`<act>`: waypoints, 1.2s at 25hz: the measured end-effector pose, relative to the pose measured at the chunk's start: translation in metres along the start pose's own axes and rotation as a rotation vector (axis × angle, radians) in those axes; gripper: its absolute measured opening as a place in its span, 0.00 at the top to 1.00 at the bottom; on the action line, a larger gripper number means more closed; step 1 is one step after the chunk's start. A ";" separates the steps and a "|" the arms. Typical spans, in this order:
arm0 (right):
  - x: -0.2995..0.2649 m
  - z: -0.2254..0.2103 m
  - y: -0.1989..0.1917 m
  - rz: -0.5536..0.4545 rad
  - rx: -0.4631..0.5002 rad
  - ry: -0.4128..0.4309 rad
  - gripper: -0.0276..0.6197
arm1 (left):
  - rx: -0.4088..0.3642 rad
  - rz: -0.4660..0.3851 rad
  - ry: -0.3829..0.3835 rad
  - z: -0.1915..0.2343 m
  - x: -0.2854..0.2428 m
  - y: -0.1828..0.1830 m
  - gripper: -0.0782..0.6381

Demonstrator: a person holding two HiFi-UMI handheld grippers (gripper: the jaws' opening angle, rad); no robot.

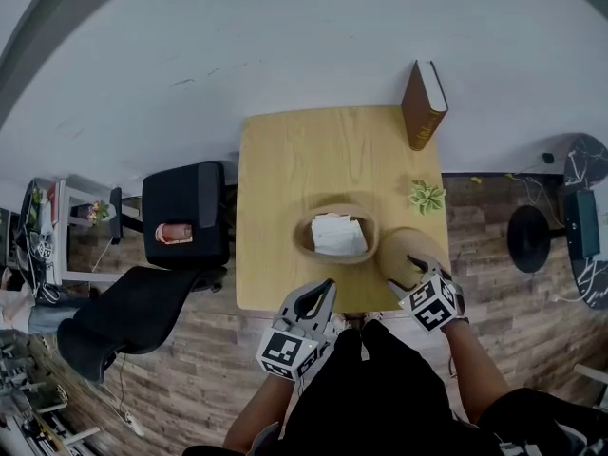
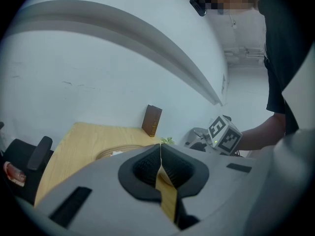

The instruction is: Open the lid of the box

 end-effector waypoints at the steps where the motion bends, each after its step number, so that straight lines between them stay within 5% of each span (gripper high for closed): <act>1: 0.007 0.001 0.008 -0.029 0.003 -0.004 0.50 | -0.003 -0.009 0.003 0.000 0.000 0.004 0.86; 17: 0.119 0.010 0.106 -0.668 0.055 -0.070 0.70 | -0.070 -0.125 0.072 0.011 0.007 0.059 0.86; 24: 0.145 -0.001 0.119 -0.785 -0.008 -0.109 0.92 | -0.060 -0.171 0.120 0.026 0.009 0.086 0.86; 30: 0.156 0.000 0.129 -0.836 0.034 -0.121 0.93 | -0.070 -0.196 0.125 0.032 0.006 0.095 0.86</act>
Point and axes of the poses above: the fingertips, and each gripper's own axes: x backward along the fingers, z to its left, y out of its top, the point moved 9 cm from there along x, backward along the fingers, and after that the axes turned 9 degrees about -x, right-handed, at the moved point
